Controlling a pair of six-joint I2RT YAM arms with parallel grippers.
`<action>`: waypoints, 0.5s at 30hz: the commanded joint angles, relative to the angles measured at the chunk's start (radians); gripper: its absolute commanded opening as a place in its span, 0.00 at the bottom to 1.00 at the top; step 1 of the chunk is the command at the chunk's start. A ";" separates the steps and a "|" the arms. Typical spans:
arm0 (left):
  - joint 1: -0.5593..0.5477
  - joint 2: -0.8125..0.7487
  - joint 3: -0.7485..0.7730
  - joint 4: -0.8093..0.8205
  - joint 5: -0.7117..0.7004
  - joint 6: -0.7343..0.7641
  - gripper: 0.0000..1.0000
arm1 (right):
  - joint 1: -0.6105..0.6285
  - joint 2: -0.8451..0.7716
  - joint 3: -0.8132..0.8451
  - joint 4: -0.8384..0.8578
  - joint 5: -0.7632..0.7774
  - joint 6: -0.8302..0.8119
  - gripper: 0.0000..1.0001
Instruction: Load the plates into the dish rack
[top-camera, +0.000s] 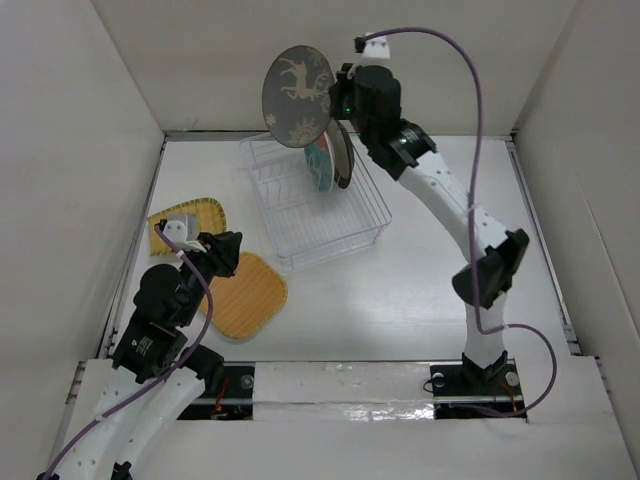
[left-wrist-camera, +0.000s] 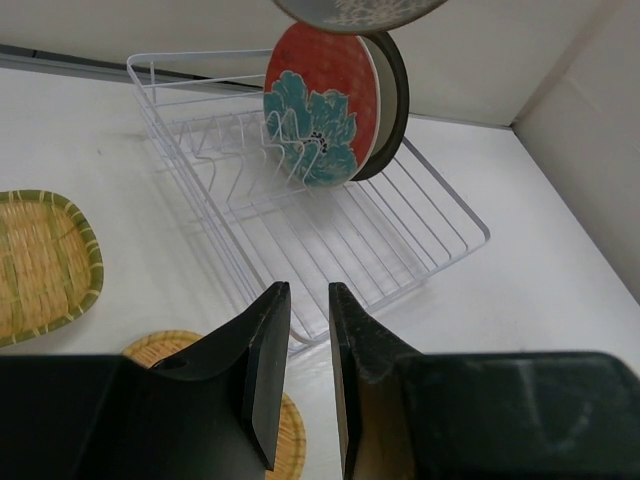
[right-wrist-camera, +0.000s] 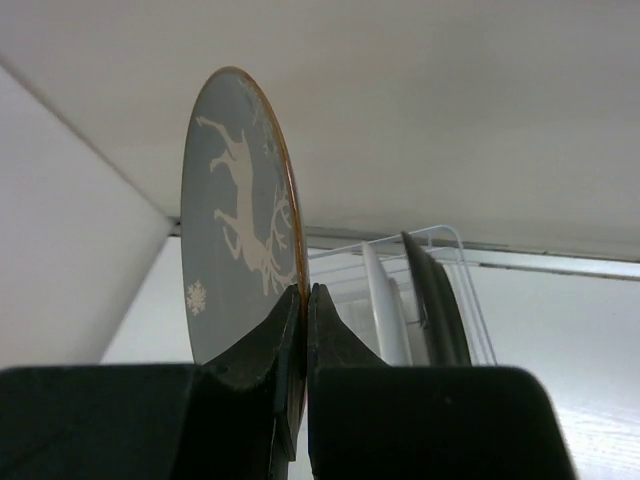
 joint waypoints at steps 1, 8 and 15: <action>0.004 0.015 0.012 0.027 -0.013 0.003 0.19 | 0.048 0.127 0.238 -0.036 0.286 -0.132 0.00; 0.004 0.021 0.012 0.026 -0.015 0.001 0.19 | 0.107 0.257 0.365 0.039 0.455 -0.258 0.00; 0.004 0.025 0.012 0.026 -0.015 0.001 0.19 | 0.150 0.298 0.308 0.142 0.553 -0.377 0.00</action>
